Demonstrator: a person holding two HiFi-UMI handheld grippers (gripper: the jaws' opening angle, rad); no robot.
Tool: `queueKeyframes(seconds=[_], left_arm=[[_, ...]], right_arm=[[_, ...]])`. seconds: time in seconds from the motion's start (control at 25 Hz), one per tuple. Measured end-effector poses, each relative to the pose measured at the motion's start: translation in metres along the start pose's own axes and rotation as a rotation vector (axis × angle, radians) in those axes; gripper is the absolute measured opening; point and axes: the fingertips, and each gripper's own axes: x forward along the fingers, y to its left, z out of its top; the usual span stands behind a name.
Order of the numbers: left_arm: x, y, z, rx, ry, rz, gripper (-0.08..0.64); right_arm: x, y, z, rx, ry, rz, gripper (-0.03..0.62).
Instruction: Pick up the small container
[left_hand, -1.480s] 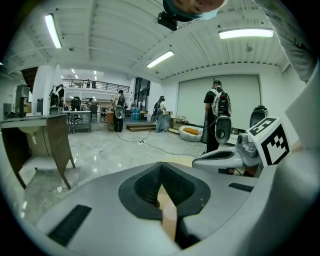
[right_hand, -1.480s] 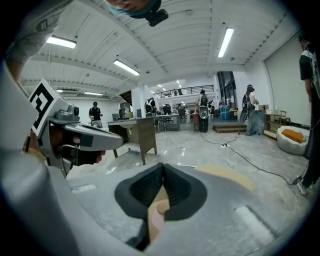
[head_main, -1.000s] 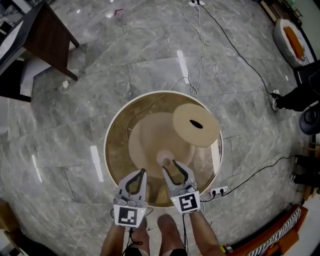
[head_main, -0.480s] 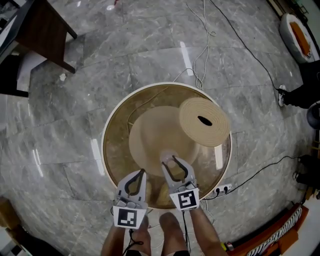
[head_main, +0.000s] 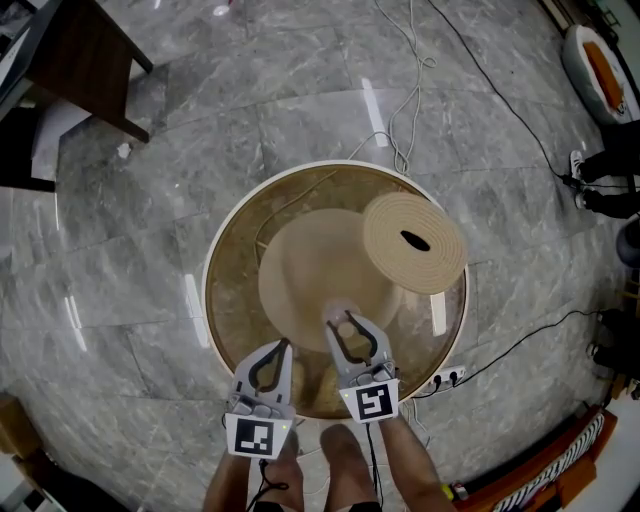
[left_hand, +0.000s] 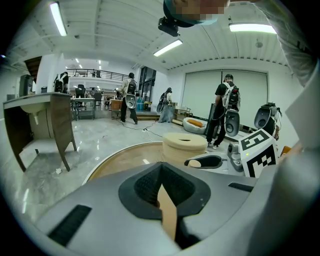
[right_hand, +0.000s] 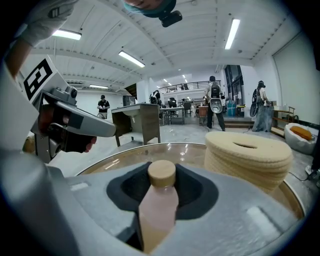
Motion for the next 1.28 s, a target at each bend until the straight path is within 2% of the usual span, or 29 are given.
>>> queueKeyframes(seconds=[0.36, 0.6, 0.84, 1.28], left_arm=[[-0.004, 0.003, -0.004, 0.0, -0.014, 0.004, 0.017], [-0.018, 0.004, 0.016, 0.013, -0.024, 0.009, 0.017], [-0.037, -0.001, 0.064, 0.05, -0.074, 0.003, 0.017], [-0.11, -0.04, 0.188, 0.128, -0.171, -0.019, 0.017]], right_arm=[[0.001, 0.0, -0.002, 0.007, -0.012, -0.021, 0.135], [-0.01, 0.001, 0.019, 0.011, -0.015, -0.022, 0.135], [-0.032, 0.004, 0.066, -0.007, -0.034, -0.016, 0.135], [-0.111, 0.011, 0.201, -0.02, -0.088, 0.003, 0.135]])
